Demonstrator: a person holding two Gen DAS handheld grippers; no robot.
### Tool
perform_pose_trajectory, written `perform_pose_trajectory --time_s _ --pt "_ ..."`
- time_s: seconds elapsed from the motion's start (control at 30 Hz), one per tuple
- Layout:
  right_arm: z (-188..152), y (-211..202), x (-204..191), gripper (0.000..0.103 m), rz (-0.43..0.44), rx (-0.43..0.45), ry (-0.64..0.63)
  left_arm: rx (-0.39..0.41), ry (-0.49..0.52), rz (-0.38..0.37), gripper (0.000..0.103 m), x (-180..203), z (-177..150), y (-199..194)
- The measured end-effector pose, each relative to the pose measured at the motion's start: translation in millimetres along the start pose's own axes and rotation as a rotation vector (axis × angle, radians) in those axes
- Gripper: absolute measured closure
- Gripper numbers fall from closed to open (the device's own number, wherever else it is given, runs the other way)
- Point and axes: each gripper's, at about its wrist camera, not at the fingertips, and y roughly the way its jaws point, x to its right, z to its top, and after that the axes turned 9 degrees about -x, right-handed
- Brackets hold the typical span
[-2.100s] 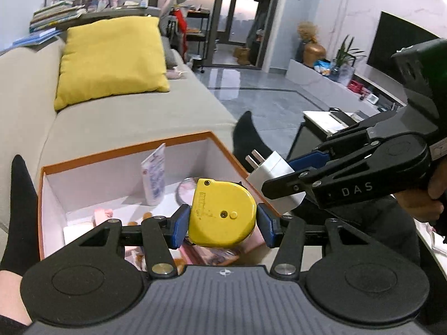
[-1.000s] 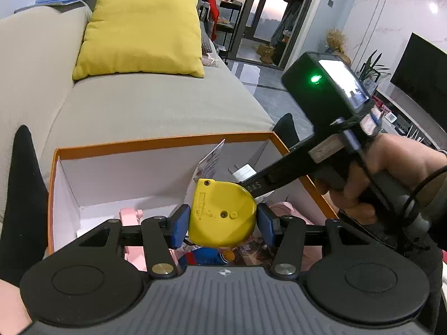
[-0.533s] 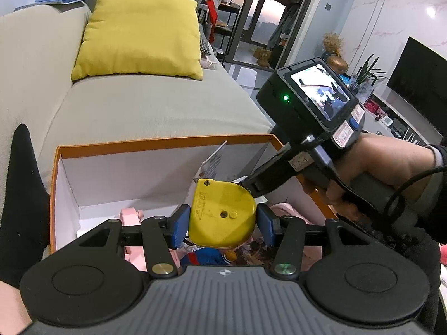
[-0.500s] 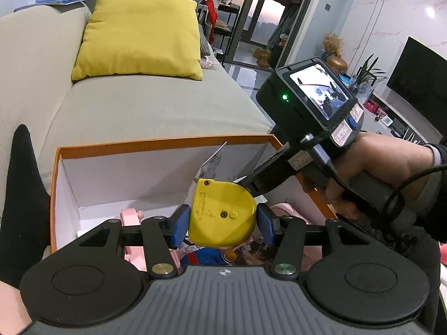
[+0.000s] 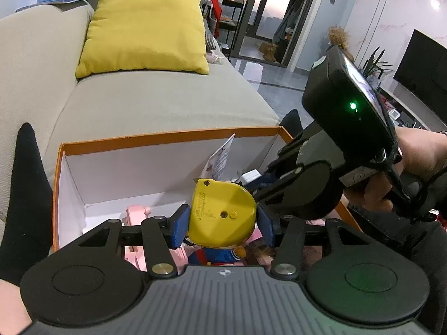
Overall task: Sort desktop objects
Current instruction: 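Lower the white charger into the box and open the right gripper, then lower the yellow tape measure into the box and open the left gripper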
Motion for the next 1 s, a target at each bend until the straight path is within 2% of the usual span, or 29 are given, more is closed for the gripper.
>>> perform_pose_trajectory --time_s 0.13,0.4,0.57,0.8,1.0 --pt "-3 12 0 0.095 -0.048 -0.037 0.016 -0.012 0.002 0.009 0.043 1 1 4" --pt "-6 19 21 0.1 -0.049 -0.037 0.1 -0.051 0.027 0.023 0.043 7 4 15" --pt "-15 4 21 0.096 -0.01 0.028 0.128 -0.082 0.047 0.031 0.043 15 7 26" --pt "-30 -29 30 0.096 -0.017 0.149 0.172 -0.145 0.082 0.055 0.043 28 17 52" --pt "-40 -39 35 0.095 -0.004 0.197 0.197 -0.213 0.108 0.085 0.043 31 25 79"
